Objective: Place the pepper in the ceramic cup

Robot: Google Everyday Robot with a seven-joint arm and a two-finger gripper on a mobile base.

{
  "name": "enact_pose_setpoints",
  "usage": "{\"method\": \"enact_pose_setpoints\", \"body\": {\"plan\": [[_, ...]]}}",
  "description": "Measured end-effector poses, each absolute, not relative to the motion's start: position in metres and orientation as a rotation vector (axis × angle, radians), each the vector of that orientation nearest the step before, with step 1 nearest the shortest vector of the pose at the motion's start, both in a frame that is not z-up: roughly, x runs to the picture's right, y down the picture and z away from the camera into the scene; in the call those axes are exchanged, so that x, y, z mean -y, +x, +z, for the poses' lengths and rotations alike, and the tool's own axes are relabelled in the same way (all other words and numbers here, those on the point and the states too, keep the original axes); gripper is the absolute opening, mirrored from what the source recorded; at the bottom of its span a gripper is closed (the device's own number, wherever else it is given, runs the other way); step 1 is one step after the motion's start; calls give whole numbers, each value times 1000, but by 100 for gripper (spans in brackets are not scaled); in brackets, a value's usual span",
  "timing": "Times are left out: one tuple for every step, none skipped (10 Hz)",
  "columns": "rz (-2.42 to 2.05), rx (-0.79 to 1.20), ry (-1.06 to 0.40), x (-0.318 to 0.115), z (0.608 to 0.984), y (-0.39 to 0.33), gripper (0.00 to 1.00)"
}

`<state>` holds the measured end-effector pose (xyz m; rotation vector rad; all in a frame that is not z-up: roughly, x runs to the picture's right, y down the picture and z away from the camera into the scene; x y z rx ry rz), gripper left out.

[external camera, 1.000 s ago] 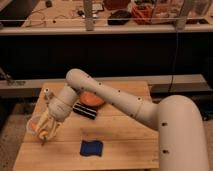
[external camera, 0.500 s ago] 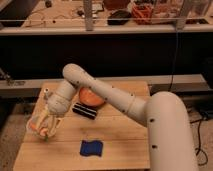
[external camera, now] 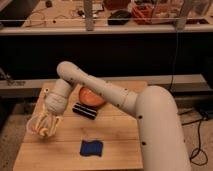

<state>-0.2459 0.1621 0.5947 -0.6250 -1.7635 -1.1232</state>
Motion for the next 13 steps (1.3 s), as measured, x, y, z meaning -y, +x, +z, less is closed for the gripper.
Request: {"method": "enact_pose_setpoints", "body": {"plan": [[-1078,1717,-618,-163,594,-244,0],[-1051,1691,-609,-162,593,-242,0],[-1039,1679,-592,-162,591,-244,0],[-1037,1664,-554,-159,588,-246,0],[-1045,1645,-514,-154,583,-248,0],[-1053,1635,-492,-150,580,-252,0],[-1051,1654,-502,-147,576,-261,0],[-1039,1673,-521,-146,573,-268,0],[-1021,1683,-540,-144,570,-273,0],[-1003,1686,-564,-144,568,-273,0],[-982,1677,-608,-143,568,-271,0],[-972,1663,-652,-144,567,-272,0],[-961,1645,-714,-147,566,-272,0]]}}
